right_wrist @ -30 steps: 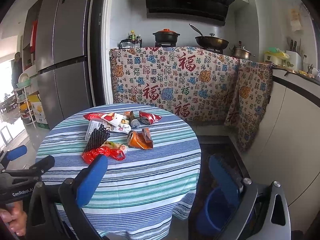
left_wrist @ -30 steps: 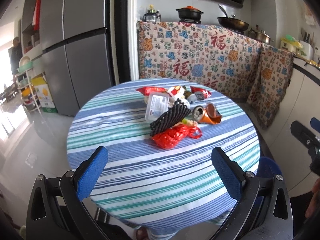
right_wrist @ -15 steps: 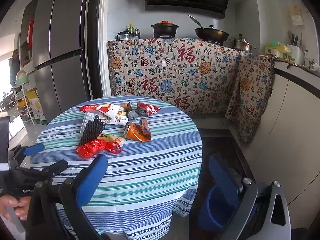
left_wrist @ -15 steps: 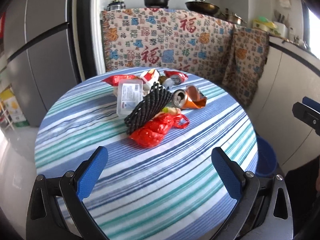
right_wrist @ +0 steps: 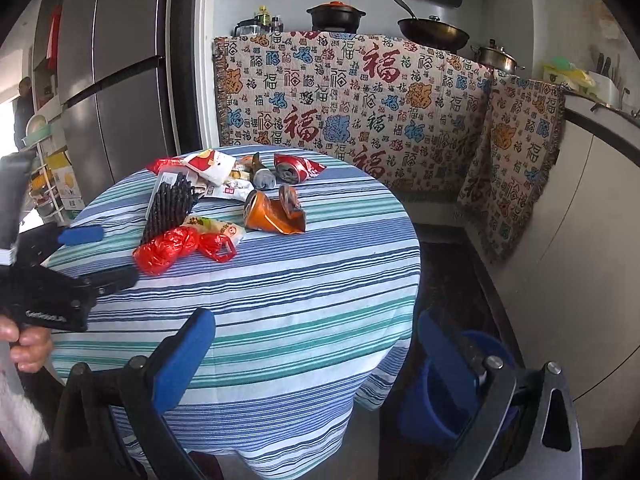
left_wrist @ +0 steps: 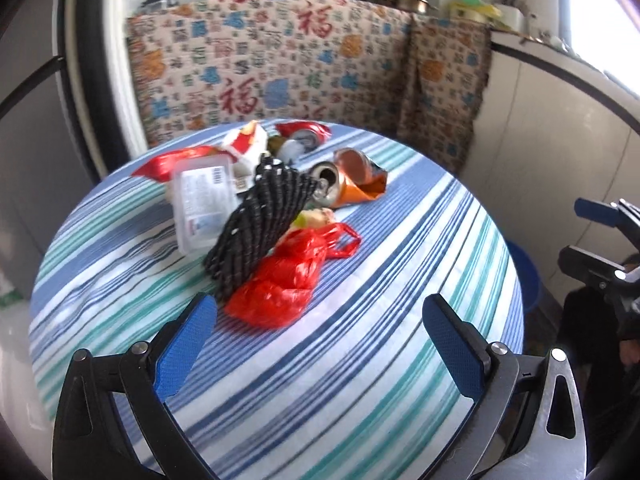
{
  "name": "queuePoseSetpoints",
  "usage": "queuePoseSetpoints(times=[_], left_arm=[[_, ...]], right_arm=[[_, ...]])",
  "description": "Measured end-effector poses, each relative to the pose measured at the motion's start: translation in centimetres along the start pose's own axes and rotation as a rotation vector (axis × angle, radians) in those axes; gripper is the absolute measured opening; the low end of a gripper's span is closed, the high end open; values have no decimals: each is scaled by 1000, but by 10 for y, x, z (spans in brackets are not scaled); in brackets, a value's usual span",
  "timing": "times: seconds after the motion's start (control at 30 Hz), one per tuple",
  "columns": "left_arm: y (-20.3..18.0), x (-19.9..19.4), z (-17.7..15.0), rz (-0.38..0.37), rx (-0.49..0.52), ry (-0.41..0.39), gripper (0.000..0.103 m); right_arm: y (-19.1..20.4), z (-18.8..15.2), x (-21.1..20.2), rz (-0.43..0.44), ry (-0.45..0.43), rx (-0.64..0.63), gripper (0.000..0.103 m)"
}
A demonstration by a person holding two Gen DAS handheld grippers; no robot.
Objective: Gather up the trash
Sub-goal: 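Reach the left tool to the red plastic bag and close on it, then lift the red bag with the left tool while the right tool approaches the orange can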
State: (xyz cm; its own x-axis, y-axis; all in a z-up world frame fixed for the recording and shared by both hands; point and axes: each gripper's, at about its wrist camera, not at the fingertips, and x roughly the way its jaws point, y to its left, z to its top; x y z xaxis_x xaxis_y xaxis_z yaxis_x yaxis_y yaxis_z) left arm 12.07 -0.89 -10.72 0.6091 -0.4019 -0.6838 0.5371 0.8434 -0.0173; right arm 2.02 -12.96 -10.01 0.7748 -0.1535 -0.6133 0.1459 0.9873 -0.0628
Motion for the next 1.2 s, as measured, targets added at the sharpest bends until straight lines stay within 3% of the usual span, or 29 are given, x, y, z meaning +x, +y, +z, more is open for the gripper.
queuePoseSetpoints(times=[0.13, 0.27, 0.33, 0.37, 0.4, 0.47, 0.77, 1.0, 1.13, 1.2], left_arm=[[4, 28, 7, 17, 7, 48, 101], [-2, 40, 5, 46, 30, 79, 80], [-5, 42, 3, 72, 32, 78, 75], [-7, 43, 2, 82, 29, 76, 66], [-8, 42, 0, 91, 25, 76, 51], [-5, 43, -2, 111, 14, 80, 34], [7, -3, -31, 111, -180, 77, 27], [49, -50, -47, 304, -339, 0, 27], [80, -36, -42, 322, -375, -2, 27], [87, -22, -42, 307, -350, 9, 36]], right_arm=[[-1, -2, 3, -6, 9, 6, 103], [-7, -5, 8, -15, 25, 19, 103], [-10, -6, 11, -21, 32, 26, 103], [-11, -6, 12, -23, 36, 30, 103], [-13, -7, 13, -24, 38, 34, 103], [-15, -7, 15, -24, 43, 39, 103], [-10, -10, 24, -7, 59, 30, 103], [-1, -14, 36, 62, 82, 26, 103], [7, -10, 49, 130, 79, 24, 103], [9, -6, 61, 141, 81, 20, 103]])
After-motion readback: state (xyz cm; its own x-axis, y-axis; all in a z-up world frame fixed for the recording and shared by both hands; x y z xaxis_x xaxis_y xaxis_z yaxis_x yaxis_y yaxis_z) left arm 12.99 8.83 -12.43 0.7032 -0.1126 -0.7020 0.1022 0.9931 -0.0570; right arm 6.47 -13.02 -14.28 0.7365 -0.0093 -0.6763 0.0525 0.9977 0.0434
